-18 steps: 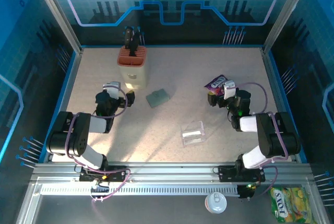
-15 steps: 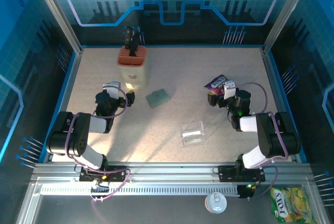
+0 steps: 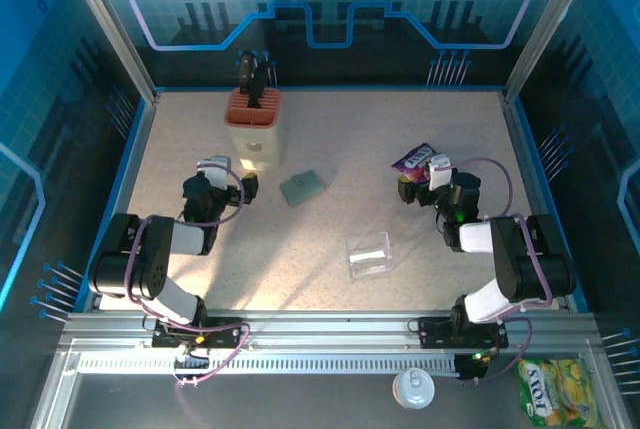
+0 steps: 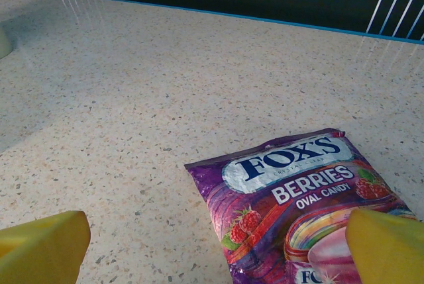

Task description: Take the credit cards out of the card holder

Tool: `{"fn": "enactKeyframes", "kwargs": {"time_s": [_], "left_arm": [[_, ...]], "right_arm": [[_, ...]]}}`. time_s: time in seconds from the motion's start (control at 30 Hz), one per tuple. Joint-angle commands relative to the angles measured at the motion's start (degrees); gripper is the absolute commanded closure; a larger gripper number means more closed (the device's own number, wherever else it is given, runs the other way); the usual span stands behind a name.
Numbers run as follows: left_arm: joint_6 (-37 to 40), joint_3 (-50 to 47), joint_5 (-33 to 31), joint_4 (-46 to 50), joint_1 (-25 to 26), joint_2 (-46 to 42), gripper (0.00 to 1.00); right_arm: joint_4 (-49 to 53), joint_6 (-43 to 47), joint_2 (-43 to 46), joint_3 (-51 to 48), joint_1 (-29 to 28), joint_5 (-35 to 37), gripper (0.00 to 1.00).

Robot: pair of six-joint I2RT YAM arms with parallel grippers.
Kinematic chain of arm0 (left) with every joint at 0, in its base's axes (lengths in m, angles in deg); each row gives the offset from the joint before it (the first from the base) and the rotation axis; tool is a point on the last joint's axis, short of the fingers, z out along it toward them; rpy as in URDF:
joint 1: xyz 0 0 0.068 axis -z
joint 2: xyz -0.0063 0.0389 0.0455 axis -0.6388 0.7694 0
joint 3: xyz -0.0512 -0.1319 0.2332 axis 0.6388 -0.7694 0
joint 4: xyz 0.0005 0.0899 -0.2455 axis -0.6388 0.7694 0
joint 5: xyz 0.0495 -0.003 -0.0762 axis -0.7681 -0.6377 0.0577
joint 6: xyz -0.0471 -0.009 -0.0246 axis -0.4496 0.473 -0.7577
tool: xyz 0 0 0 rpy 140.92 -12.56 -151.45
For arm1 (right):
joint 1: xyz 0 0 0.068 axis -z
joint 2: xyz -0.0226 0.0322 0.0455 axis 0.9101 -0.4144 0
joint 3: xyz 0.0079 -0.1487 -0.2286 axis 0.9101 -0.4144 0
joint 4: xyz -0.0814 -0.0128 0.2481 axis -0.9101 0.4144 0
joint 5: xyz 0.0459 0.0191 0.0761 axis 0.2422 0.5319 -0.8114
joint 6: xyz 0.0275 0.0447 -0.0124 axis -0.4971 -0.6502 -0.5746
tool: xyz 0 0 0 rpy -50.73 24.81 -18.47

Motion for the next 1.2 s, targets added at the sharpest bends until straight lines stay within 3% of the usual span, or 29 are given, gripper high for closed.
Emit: {"fn": "enactKeyframes", "kwargs": {"time_s": [0.0, 0.17, 0.3, 0.77, 1.17], "left_arm": [[-0.8, 1.7, -3.6, 1.9, -0.6, 0.1, 0.01], [-1.7, 2.0, -6.0, 2.4, -0.6, 0.1, 0.01], [-1.7, 2.0, -6.0, 2.6, -0.6, 0.1, 0.01], [-1.7, 2.0, -5.6, 3.2, -0.5, -0.7, 0.01], [-2.4, 3.4, -8.4, 12.5, -0.6, -9.0, 0.01]], "right_arm": [[-2.1, 0.7, -0.4, -0.3, 0.7, -1.1, 0.0], [-1.9, 0.6, -0.3, -0.2, 0.8, -1.0, 0.0], [-0.3, -1.1, -0.4, 0.8, 0.8, 3.5, 0.0], [-1.0, -0.9, 1.5, -0.3, 0.4, 4.5, 0.0], [13.3, 0.7, 10.3, 3.7, -2.0, 8.1, 0.0]]}}
